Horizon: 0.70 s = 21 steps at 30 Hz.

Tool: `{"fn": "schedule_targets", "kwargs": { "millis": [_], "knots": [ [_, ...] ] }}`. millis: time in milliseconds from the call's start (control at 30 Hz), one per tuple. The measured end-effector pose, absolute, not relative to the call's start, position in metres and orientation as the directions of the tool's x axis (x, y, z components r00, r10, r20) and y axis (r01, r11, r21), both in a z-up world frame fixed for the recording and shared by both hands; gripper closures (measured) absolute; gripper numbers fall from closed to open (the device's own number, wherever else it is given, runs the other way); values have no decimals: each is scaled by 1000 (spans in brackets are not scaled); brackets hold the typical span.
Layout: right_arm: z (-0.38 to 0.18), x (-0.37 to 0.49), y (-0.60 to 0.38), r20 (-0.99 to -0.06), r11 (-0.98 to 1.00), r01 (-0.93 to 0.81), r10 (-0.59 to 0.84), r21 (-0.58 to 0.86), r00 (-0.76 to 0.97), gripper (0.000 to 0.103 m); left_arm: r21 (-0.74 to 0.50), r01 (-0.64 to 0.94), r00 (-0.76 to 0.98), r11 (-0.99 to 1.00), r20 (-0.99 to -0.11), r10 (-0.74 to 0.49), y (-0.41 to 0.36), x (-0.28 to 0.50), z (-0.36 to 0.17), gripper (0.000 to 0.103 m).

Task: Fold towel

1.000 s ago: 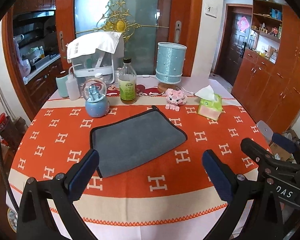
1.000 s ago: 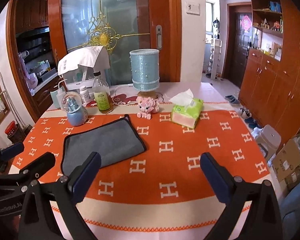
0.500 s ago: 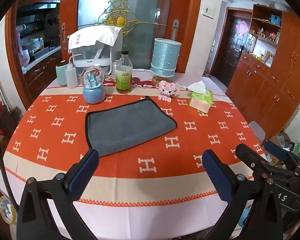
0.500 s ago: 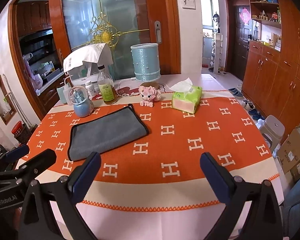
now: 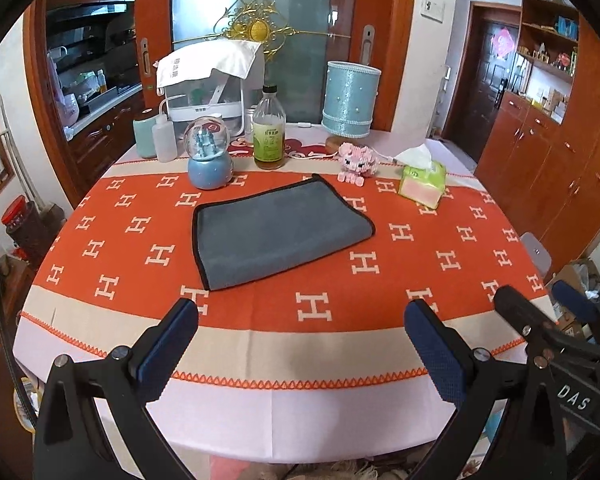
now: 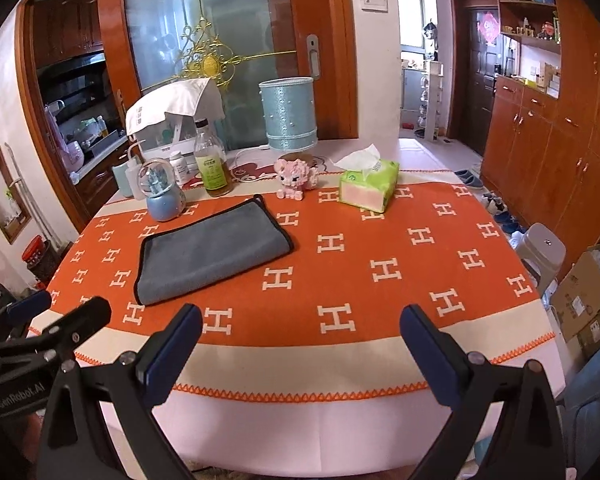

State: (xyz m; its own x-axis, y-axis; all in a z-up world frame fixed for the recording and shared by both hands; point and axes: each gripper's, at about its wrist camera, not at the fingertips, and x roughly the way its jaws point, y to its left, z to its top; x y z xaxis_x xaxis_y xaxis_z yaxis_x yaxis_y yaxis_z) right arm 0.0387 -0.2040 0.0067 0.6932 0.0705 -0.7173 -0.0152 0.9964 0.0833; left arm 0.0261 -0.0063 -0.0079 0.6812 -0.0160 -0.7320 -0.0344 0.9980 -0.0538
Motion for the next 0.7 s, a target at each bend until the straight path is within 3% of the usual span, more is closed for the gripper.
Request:
{"fn": "schedule_targets", "kwargs": {
  "millis": [700],
  "knots": [
    [4, 45, -203, -722, 999, -3, 38, 49, 691, 3, 5, -73, 694, 997, -718, 54, -11, 30, -5, 1]
  ]
}}
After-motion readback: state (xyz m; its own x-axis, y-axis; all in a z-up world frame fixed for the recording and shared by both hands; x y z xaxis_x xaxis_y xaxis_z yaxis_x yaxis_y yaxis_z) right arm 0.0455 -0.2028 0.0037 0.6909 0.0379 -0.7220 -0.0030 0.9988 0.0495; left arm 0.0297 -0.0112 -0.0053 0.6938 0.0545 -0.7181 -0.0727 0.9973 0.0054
